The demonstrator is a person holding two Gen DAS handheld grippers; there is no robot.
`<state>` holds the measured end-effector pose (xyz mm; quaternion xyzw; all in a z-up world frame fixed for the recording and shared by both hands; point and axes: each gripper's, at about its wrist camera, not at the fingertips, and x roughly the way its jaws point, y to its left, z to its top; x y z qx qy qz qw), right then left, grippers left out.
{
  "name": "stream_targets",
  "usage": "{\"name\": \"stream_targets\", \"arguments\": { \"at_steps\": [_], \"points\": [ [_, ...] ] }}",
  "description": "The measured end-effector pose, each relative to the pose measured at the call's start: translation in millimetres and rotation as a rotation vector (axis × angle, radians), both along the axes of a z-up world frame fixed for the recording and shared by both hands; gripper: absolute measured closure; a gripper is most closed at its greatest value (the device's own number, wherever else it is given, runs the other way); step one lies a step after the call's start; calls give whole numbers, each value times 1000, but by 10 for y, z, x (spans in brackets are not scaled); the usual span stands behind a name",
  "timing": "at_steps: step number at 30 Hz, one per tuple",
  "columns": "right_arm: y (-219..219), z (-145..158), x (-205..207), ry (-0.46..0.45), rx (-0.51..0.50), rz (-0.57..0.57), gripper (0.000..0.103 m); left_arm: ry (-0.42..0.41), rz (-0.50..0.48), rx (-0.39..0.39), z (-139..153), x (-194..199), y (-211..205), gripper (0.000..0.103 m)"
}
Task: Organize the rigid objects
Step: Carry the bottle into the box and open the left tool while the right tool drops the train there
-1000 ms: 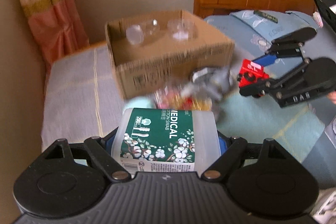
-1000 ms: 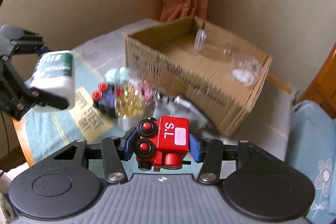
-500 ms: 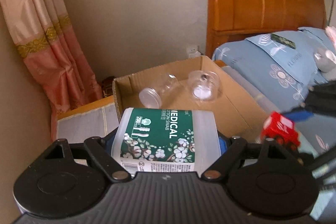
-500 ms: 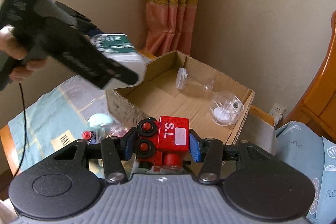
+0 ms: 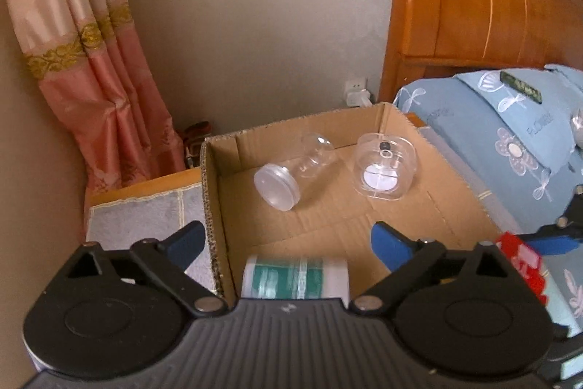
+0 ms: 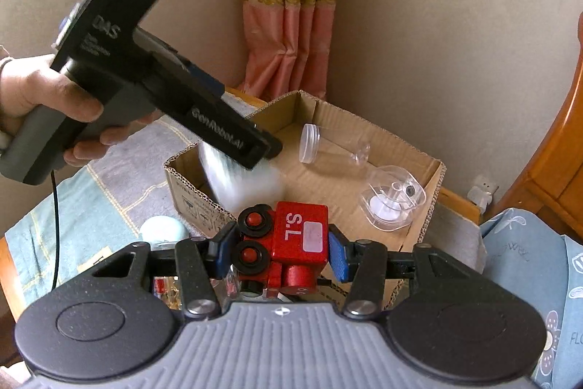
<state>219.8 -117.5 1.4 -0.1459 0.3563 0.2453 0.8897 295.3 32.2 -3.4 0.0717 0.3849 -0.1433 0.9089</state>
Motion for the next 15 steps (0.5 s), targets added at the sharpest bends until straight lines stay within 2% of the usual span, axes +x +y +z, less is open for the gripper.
{"name": "stream_targets", "arguments": {
  "at_steps": [2,14,15],
  "points": [
    [-2,-4,40,2,0,-1,47,1,3,-6,25,-27,29,6],
    [-55,-1,478,11,-4,-76,47,-67,-7,78,160,-297,155,5],
    [-62,-2,518,8,1,-89,45,-72,-10,77,164,-323,168,5]
  ]
}}
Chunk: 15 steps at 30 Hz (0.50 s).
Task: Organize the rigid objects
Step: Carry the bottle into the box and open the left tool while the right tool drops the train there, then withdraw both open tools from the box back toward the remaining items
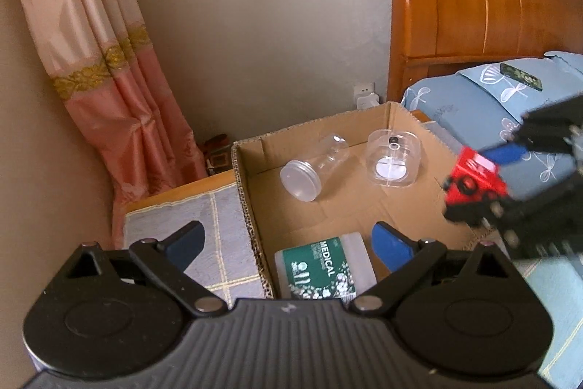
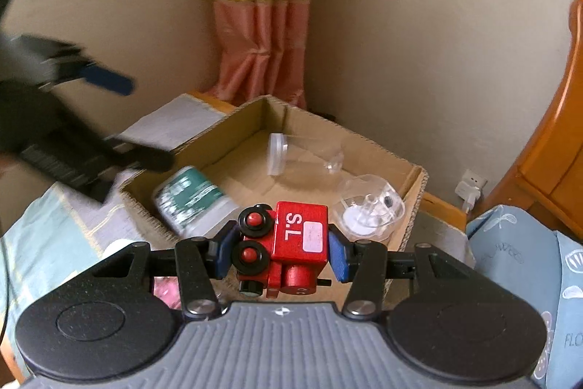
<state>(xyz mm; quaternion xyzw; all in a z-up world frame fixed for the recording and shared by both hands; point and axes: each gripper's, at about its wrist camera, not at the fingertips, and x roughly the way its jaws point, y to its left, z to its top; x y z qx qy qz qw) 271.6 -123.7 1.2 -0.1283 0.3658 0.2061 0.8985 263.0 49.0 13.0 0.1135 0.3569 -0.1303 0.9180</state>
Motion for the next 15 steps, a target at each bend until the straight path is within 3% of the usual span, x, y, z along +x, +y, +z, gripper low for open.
{"name": "stream_targets", "arguments": {
  "at_steps": [1,3,4,15],
  "points": [
    [-12,1,30,-4,7,-14,39,-3,-2,-3,0,-24,14,5],
    [-39,2,60,-11,22,-51,4,-7,-2,-9,5,-69,39,5],
    [-58,9,48,-21,38,-56,0,-9,-3,-11,5,-89,50,5],
    [14,13,-290,-18,-1,-79,0,-21,-19,-5,-14,-350,54,5]
  ]
}}
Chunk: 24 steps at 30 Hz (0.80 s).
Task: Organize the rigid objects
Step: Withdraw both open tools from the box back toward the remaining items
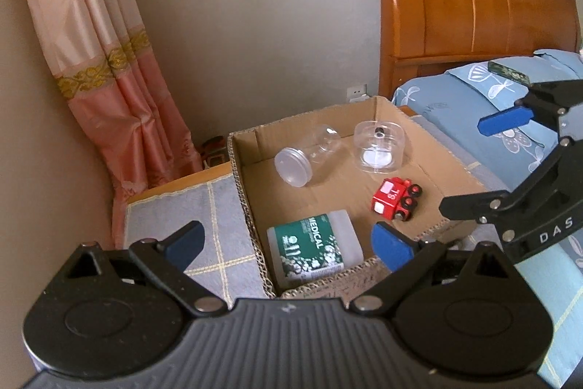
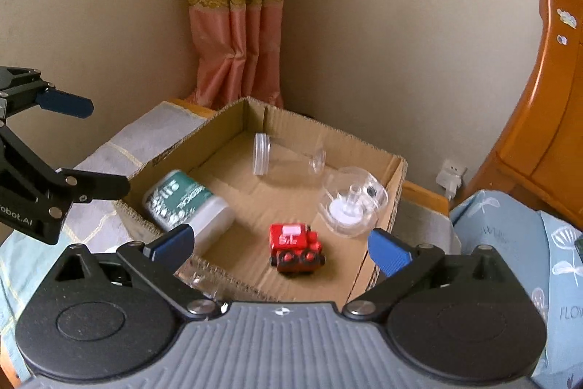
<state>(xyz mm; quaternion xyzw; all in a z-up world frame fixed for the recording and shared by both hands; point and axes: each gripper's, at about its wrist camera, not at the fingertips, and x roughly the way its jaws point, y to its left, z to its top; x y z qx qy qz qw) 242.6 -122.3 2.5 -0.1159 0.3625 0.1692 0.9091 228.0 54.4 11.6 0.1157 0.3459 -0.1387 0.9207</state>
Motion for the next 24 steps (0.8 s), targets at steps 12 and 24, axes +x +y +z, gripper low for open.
{"name": "stream_targets", "arguments": {
  "at_steps": [12,24],
  "points": [
    [-33,-289,-418,62,25,-105,0,0,28,-23,-161,-449,93,5],
    [12,-833,-399,153,133,-218,0,53,110,-109,-602,-875,282,5]
  ]
}}
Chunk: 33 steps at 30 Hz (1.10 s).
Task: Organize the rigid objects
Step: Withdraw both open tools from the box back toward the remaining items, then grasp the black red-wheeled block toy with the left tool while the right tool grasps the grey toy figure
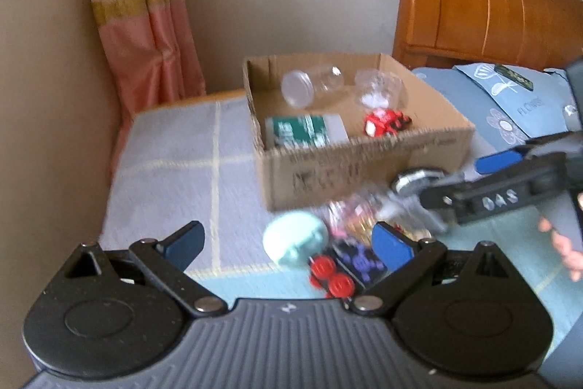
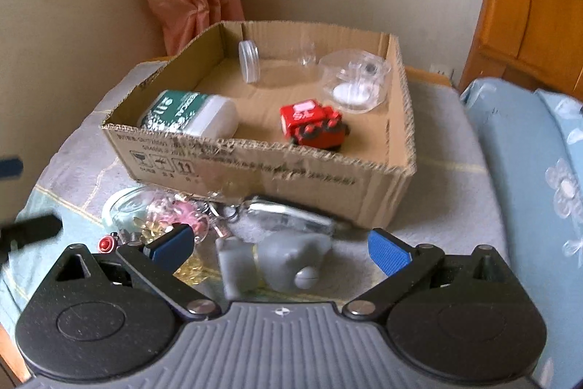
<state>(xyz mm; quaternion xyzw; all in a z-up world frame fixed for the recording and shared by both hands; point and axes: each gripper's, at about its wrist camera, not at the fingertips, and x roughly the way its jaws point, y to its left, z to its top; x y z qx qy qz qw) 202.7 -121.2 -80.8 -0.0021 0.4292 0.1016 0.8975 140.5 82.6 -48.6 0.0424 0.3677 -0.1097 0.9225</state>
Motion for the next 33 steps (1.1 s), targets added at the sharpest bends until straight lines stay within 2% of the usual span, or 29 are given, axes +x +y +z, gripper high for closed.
{"name": "stream_targets", "arguments": {
  "at_steps": [8,13,24,29,33],
  "points": [
    [-36,-188,-17,15,-37,-38,0,65,-26,-29,-287,-79,-80,5],
    [-188,-213,-133,8,13,-41,0,81,-29,-58,-351,-34,-120,5],
    [-297,-269,-414,-23,3,6,0,98,-25,-82,-607,109,-220,5],
    [-289,-319,-496,-31,-19,39,0,133,6,-95,-730,147,-197,5],
    [-284,-387,-553,-33,-66,69,0,116,9,-32,-733,57,-124,5]
  ]
}}
